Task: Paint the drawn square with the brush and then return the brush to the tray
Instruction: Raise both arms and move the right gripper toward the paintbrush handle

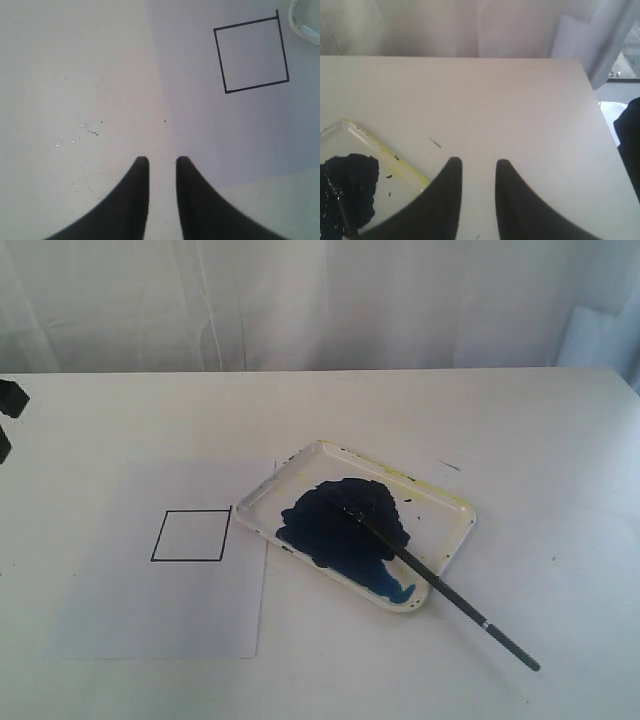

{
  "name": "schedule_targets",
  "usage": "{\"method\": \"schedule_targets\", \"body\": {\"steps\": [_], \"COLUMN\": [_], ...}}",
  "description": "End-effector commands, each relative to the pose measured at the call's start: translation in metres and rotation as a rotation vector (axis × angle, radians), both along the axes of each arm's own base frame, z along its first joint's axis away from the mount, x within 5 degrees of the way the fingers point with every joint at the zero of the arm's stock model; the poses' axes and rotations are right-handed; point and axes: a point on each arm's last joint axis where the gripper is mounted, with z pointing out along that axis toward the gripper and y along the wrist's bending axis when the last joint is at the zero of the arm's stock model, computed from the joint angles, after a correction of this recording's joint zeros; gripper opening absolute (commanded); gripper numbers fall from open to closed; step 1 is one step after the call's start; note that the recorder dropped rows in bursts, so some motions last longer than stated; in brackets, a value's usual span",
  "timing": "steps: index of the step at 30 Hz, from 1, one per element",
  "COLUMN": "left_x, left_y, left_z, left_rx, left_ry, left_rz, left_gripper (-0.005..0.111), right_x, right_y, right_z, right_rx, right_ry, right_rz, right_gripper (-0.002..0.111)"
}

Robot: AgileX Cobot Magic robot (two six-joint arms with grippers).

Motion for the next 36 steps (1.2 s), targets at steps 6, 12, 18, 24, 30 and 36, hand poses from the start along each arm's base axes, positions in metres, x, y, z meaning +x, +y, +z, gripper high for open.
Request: {"method": "schedule_targets", "body": {"steps": [6,12,18,24,30,36], "left_x": [0.029,0.045,0.062,0.078,0.098,0.113], "left_y": [-0.01,-0.019,-0.02,-0.018,-0.026,-0.048], "left_z": [-0.032,-0.049,-0.059,-0.072,-0.084,-0.101], "left_rx": [-0.055,-0.1,-0.108,-0.106,-0.097,-0.078], "left_ry": [0.13,0.093,0.018,-0.013,0.017,0.049], "left_rz": [-0.054,-0.271,-0.202,-0.108,-0.071,-0.132], "left_gripper": [0.05,0.05,0.05,0.05,0.05,0.069], "right_x": [0.036,0.05,0.062,0.068,0.074,0.075], "right_y": [0.015,0.02,0.028,0.045,0.052,0.056], "right_z": [-0.017,-0.034,-0.051,-0.066,-0.082,-0.092], "right_rx": [-0.016,-0.023,-0.031,-0.1,-0.137,-0.18], "right_ry": [0.183,0.245,0.298,0.341,0.403,0.445], "right_rz": [0.217,0.308,0.377,0.499,0.542,0.612], "right_gripper": [0.025,0.025,0.045,0.058,0.058,0.058]}}
